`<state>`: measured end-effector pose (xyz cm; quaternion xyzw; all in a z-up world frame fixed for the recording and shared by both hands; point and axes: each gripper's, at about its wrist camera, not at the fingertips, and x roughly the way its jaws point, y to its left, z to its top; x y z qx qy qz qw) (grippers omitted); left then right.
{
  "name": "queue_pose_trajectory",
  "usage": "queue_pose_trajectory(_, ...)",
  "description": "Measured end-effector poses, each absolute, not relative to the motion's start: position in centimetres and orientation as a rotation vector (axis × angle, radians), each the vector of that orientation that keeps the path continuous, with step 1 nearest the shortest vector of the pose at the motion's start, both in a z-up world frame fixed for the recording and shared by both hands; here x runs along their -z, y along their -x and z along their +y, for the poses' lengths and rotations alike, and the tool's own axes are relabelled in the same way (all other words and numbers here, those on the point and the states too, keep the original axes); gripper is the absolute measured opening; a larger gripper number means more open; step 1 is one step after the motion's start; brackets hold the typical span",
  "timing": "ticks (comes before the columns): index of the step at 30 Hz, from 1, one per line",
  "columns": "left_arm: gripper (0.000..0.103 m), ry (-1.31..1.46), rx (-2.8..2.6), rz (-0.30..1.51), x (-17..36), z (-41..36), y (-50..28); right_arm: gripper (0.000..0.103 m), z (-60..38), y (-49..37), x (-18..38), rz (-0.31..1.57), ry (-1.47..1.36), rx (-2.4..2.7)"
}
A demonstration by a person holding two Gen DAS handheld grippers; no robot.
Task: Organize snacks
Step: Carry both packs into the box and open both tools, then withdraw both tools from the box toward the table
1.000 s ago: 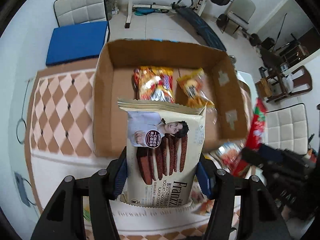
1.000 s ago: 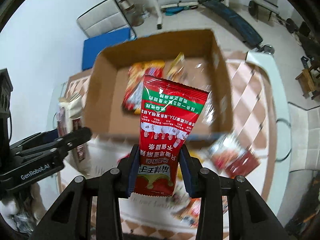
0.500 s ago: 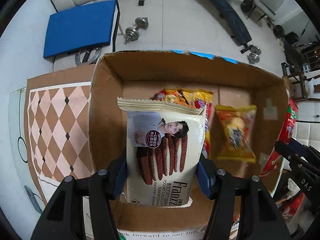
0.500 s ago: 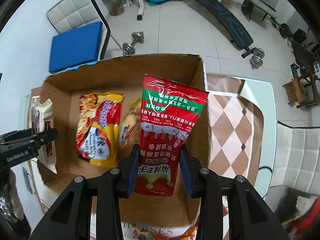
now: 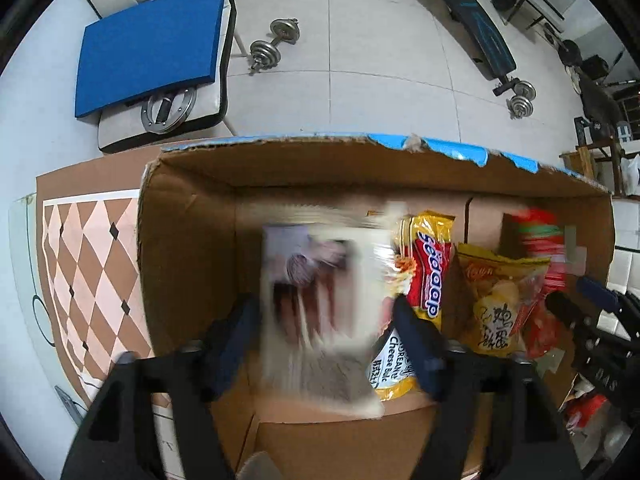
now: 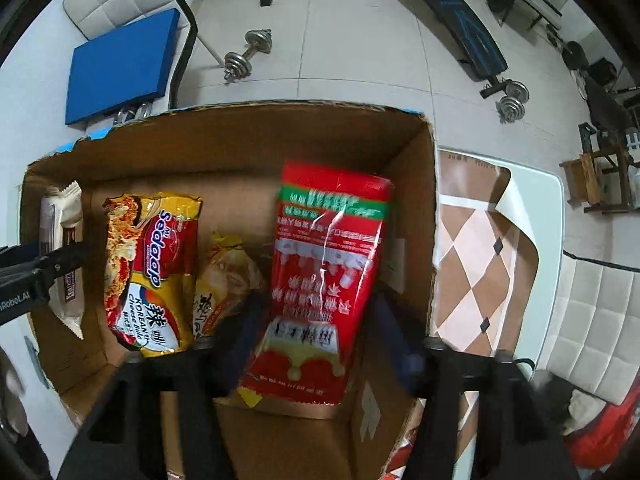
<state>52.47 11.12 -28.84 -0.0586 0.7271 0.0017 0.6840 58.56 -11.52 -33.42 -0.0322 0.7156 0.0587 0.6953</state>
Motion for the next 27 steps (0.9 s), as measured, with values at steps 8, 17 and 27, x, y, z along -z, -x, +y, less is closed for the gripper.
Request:
queue_pose_trajectory(8,0.094,0.177,0.001,1.608,28.2,11.4,-52.4,0.089,-10.3,-58.1,33.1,1.584,0.076,-0.122)
queue_pose_trajectory(17,0.094,0.169,0.011,1.551,26.1,10.6,-50.0,0.093,-10.2,-55.8,31.6,1.55,0.025,-0.089)
queue_pose_trajectory(27,0.095,0.183,0.018,1.398,22.6,10.1,-45.2,0.095,-9.7,-50.1,28.1,1.431,0.012,-0.075)
